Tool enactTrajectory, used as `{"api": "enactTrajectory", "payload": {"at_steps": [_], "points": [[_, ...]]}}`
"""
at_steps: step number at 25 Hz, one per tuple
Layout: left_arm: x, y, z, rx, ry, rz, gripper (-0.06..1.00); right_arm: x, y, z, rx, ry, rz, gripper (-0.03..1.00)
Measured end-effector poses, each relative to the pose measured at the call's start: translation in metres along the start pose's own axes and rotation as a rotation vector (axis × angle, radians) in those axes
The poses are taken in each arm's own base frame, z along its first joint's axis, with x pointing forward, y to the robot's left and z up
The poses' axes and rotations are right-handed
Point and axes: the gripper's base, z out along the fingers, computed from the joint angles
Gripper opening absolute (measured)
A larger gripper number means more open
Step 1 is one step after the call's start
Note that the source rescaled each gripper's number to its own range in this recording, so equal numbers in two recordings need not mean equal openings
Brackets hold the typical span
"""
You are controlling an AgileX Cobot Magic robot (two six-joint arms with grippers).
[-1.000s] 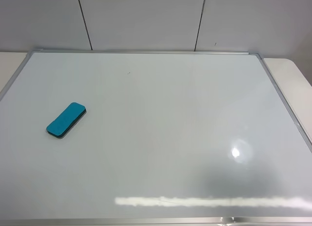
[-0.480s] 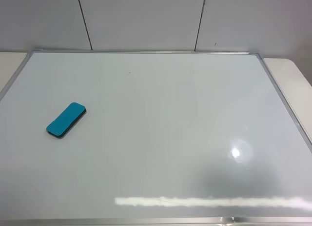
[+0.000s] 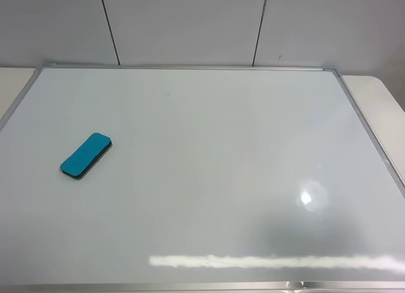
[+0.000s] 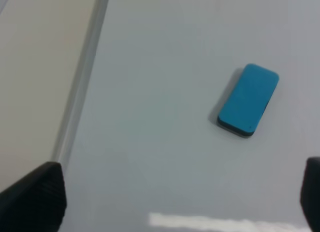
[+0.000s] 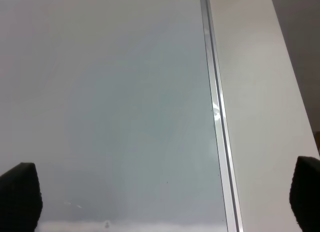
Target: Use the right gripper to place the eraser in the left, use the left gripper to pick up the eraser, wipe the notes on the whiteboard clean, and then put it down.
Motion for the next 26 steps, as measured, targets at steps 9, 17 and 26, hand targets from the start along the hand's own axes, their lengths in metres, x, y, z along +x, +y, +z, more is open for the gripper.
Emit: {"api": "enactTrajectory", "payload": {"at_steps": [9, 17, 26], "points": [[0.0000, 0.0000, 0.0000, 0.000, 0.000, 0.001, 1.00, 0.0000, 0.0000, 0.0000, 0.000, 0.000, 0.000, 1.00], [0.0000, 0.0000, 0.0000, 0.000, 0.000, 0.001, 1.00, 0.0000, 0.0000, 0.0000, 0.000, 0.000, 0.000, 1.00], [0.0000, 0.0000, 0.0000, 0.000, 0.000, 0.001, 1.00, 0.0000, 0.0000, 0.0000, 0.000, 0.000, 0.000, 1.00]]}}
